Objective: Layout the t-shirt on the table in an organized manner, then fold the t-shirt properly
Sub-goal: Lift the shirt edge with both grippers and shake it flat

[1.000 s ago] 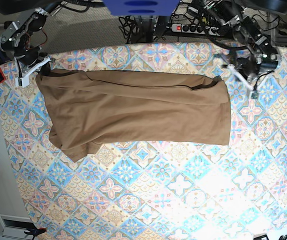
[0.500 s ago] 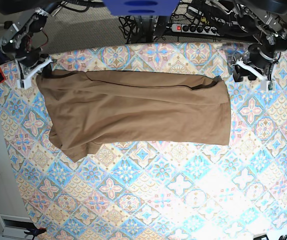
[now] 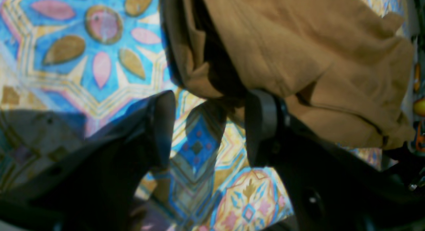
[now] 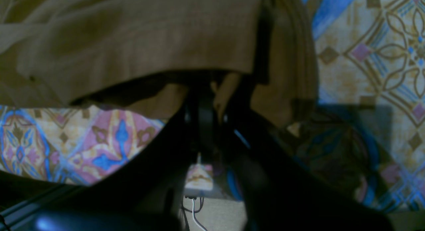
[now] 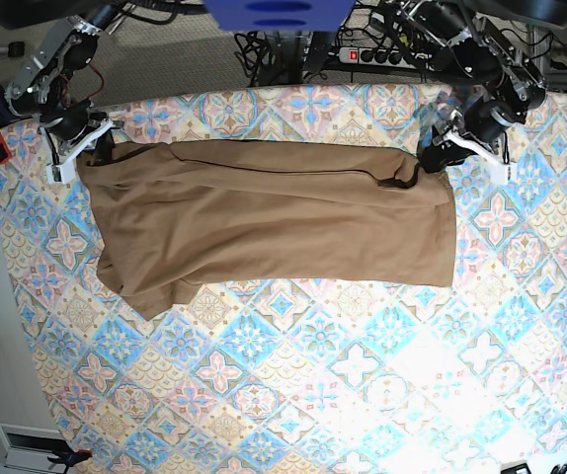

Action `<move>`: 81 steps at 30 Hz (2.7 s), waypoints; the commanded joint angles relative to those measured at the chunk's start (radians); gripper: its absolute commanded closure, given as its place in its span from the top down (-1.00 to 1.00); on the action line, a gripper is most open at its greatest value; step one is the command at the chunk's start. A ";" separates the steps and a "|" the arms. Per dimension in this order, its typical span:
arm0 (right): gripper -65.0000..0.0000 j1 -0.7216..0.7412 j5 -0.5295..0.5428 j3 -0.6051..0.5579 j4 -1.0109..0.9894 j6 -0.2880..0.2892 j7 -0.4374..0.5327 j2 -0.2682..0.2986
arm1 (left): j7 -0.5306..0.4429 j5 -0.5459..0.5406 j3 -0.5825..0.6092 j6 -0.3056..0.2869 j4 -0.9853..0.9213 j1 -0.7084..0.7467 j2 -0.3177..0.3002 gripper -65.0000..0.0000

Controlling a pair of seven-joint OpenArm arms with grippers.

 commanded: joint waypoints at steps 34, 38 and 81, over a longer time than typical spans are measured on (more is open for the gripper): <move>-1.00 0.006 -0.103 0.000 0.010 0.007 -0.009 0.003 | -0.009 0.291 0.067 -0.002 0.012 -0.133 -0.010 -1.00; -1.00 0.006 -0.102 0.007 0.010 0.007 -0.009 0.003 | -0.009 0.315 0.070 -0.002 0.055 -0.084 -0.030 -1.00; -0.20 0.088 -0.103 0.131 0.035 0.007 -0.065 0.022 | -0.017 0.306 0.067 -0.002 0.117 -0.040 -0.114 -0.02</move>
